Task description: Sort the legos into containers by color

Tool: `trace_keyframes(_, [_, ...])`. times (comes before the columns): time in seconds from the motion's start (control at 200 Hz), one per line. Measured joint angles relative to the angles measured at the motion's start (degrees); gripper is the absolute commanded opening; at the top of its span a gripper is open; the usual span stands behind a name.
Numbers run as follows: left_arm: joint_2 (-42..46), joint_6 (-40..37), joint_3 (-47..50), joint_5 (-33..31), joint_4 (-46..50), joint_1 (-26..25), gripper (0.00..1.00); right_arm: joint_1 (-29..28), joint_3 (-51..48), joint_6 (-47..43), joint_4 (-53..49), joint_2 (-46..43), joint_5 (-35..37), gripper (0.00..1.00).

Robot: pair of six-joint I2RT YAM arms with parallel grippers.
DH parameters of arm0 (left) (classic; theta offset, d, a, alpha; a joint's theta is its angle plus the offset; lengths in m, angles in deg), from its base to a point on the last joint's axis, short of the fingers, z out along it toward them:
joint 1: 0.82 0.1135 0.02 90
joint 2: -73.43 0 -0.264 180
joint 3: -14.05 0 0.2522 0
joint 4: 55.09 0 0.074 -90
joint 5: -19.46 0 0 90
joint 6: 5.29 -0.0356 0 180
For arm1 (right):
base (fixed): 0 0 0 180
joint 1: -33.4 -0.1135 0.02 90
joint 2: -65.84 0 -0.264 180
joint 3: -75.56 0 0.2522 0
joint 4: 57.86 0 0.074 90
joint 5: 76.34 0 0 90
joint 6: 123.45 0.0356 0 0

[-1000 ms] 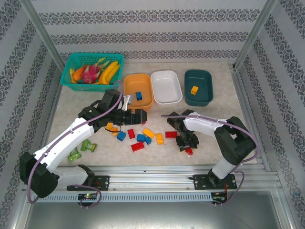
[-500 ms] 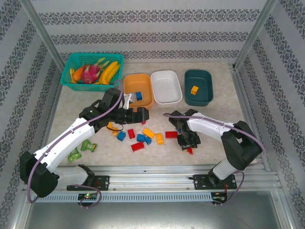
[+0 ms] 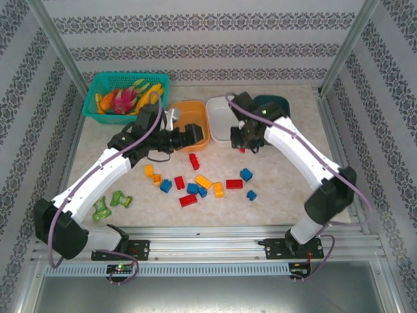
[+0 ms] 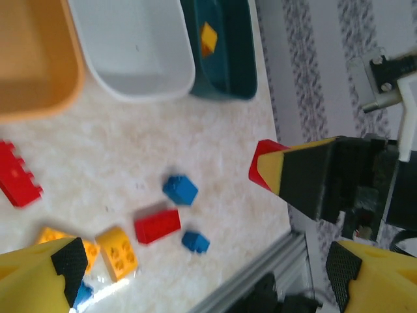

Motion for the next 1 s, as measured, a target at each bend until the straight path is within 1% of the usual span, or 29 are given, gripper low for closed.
trace_keyframes(0.085, [-2.62,0.20,-3.10,-0.04,-0.26,2.93,0.97,2.45,9.01,-0.98,1.22,8.76,-0.13,0.14])
trace_keyframes(0.2, [-6.99,0.17,-7.19,-0.07,-0.70,5.46,0.97,5.01,18.99,-2.01,2.80,20.22,-0.42,0.14])
trace_keyframes(0.37, [-13.35,0.17,-10.54,0.02,-2.19,7.28,0.97,8.41,30.01,-2.23,3.34,34.51,-2.93,0.15])
trace_keyframes(0.51, [-18.25,0.17,-13.05,0.22,-3.15,7.50,0.96,10.25,37.68,-2.27,3.28,43.32,-5.03,0.16])
trace_keyframes(0.605, [-20.37,0.17,-14.05,0.61,-3.48,7.58,0.96,11.13,41.20,-2.25,3.28,47.23,-6.23,0.19])
trace_keyframes(0.719, [-21.27,0.15,-14.29,1.14,-3.63,7.61,0.96,11.69,43.04,-2.05,3.21,49.99,-7.89,0.25])
trace_keyframes(0.864, [-21.33,0.04,-14.27,1.27,-3.63,7.61,0.96,11.96,44.44,-1.60,2.64,51.25,-9.75,0.40])
trace_keyframes(0.999, [-21.29,-0.11,-14.27,1.01,-3.41,7.61,0.95,11.91,46.60,-1.77,2.08,51.12,-10.84,0.49])
